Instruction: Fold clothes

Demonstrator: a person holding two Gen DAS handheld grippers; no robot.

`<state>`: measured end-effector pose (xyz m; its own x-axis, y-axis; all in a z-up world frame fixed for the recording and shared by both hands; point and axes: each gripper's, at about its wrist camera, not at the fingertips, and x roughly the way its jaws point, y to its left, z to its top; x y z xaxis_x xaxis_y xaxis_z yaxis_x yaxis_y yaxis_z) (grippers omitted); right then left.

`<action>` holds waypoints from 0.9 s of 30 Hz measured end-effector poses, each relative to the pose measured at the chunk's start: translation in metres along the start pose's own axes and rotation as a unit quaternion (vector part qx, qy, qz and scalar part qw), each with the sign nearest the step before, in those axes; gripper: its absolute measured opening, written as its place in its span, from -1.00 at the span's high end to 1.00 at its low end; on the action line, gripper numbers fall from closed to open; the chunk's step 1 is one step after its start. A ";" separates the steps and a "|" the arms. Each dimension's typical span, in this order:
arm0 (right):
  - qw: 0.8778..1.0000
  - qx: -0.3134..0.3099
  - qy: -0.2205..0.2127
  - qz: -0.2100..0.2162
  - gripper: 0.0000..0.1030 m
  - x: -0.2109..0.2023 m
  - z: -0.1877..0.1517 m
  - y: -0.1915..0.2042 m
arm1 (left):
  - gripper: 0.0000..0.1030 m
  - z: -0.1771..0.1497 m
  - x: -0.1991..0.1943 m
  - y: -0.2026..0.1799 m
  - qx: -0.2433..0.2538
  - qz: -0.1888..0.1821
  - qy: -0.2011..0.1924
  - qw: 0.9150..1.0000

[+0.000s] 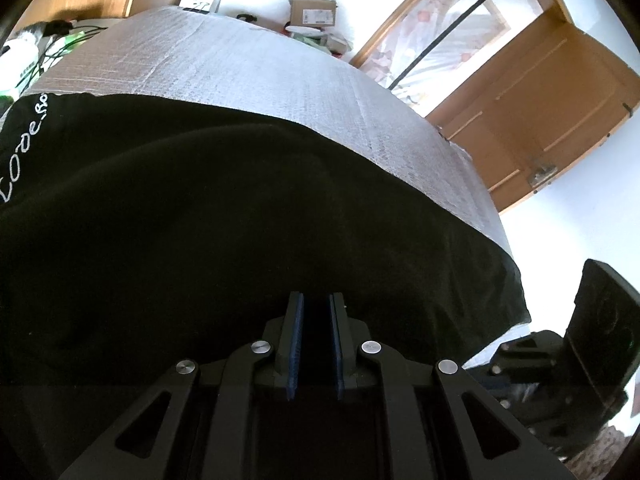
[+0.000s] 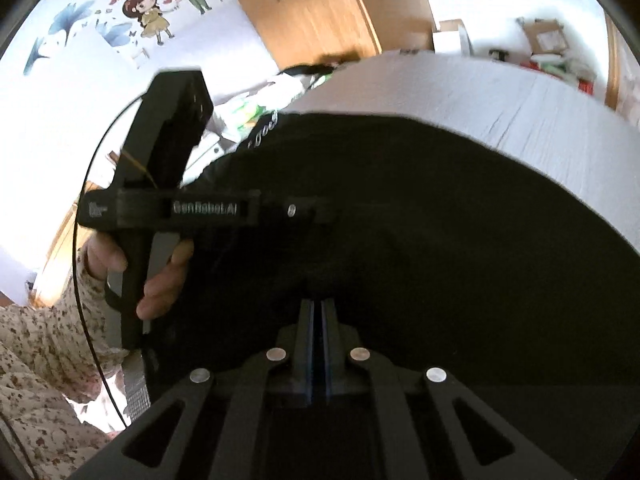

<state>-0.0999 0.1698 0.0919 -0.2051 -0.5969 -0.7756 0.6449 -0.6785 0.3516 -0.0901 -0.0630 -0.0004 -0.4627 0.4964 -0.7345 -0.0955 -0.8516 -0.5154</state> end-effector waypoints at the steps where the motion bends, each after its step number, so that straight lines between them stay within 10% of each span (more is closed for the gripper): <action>1: 1.000 0.004 0.000 0.000 0.92 0.000 0.000 -0.001 | 0.74 0.000 0.000 -0.001 0.001 0.002 0.001 1.000; 8: 0.996 0.069 -0.063 -0.008 0.86 -0.049 0.003 -0.036 | 0.74 0.001 -0.008 -0.008 0.006 0.023 -0.013 1.000; 15: 0.957 0.130 -0.076 -0.246 0.59 -0.092 -0.021 -0.105 | 0.74 0.003 -0.006 -0.017 0.015 0.028 -0.013 0.999; 27: 0.909 0.209 -0.092 -0.347 0.57 -0.141 -0.098 -0.161 | 0.74 0.006 0.005 -0.018 0.018 0.043 0.002 0.999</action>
<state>-0.1027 0.4057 0.0934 -0.6009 0.0027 -0.7993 -0.0161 -0.9998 0.0087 -0.0961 -0.0464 0.0082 -0.4669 0.4213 -0.7775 -0.0871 -0.8969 -0.4337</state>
